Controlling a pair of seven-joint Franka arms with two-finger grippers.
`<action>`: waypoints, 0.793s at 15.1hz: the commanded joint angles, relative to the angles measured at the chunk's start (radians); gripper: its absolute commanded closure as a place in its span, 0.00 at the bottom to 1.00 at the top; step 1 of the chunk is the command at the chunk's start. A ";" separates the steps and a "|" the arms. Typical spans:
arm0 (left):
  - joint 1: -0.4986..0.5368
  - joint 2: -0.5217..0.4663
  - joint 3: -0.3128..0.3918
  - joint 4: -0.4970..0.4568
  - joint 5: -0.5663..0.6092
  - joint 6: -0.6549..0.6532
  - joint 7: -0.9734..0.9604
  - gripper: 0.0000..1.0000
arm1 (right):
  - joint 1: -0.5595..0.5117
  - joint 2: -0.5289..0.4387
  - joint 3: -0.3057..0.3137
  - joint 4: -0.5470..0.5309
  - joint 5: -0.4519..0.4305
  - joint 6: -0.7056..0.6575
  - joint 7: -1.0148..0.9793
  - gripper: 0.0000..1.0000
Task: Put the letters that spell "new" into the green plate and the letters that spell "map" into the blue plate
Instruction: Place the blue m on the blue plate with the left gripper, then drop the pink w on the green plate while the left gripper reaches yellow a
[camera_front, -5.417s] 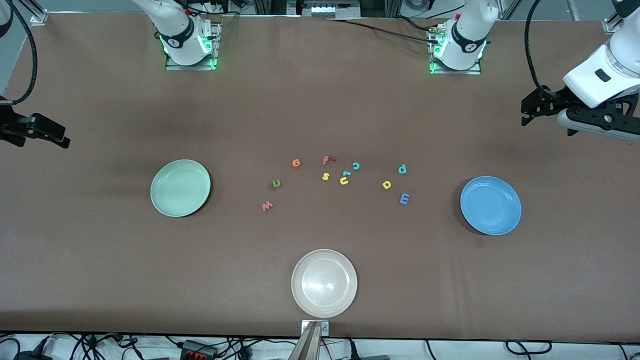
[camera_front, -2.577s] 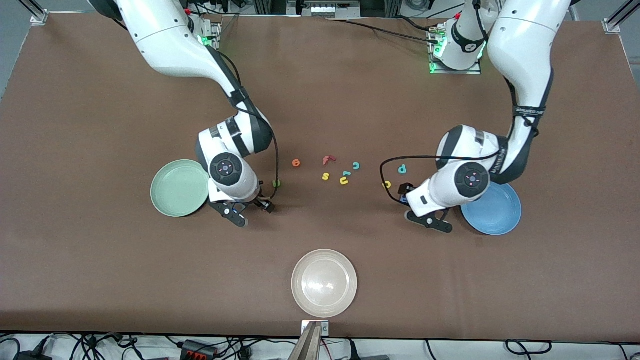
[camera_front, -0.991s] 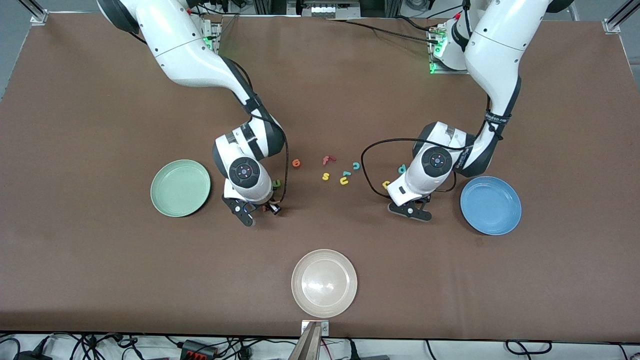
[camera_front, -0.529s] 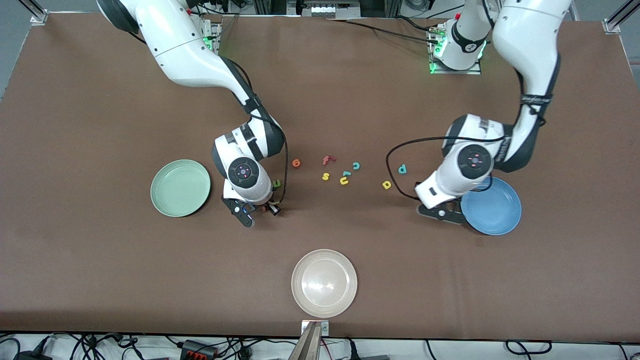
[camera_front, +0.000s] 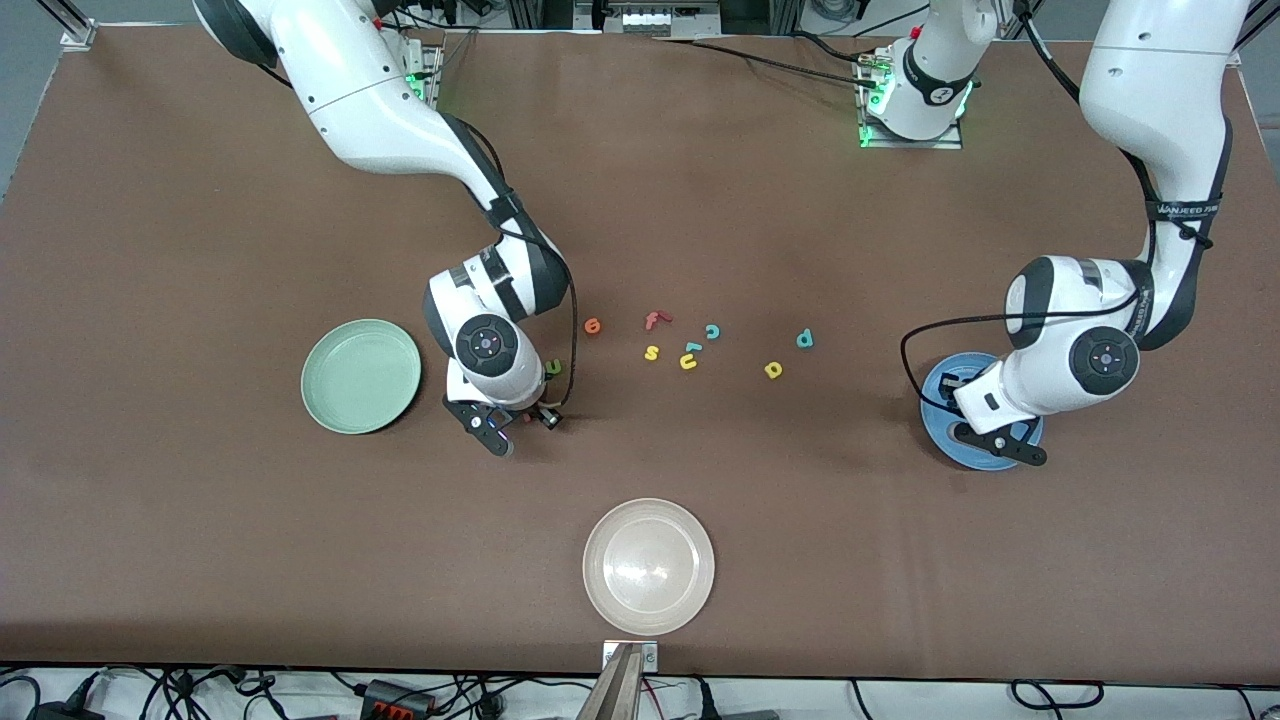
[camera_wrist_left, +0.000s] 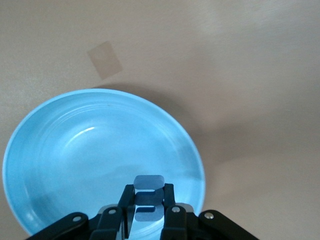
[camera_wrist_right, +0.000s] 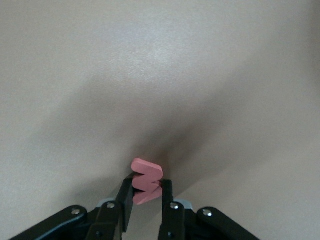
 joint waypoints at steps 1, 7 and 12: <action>0.021 0.028 -0.011 -0.009 0.019 0.038 0.021 0.95 | -0.009 -0.033 -0.009 0.003 -0.003 -0.064 -0.048 0.79; 0.015 0.008 -0.024 -0.003 0.019 0.021 0.015 0.00 | -0.069 -0.255 -0.011 -0.210 -0.003 -0.175 -0.310 0.83; -0.057 -0.043 -0.057 0.023 0.017 -0.101 -0.154 0.00 | -0.189 -0.406 -0.011 -0.417 -0.003 -0.175 -0.514 0.83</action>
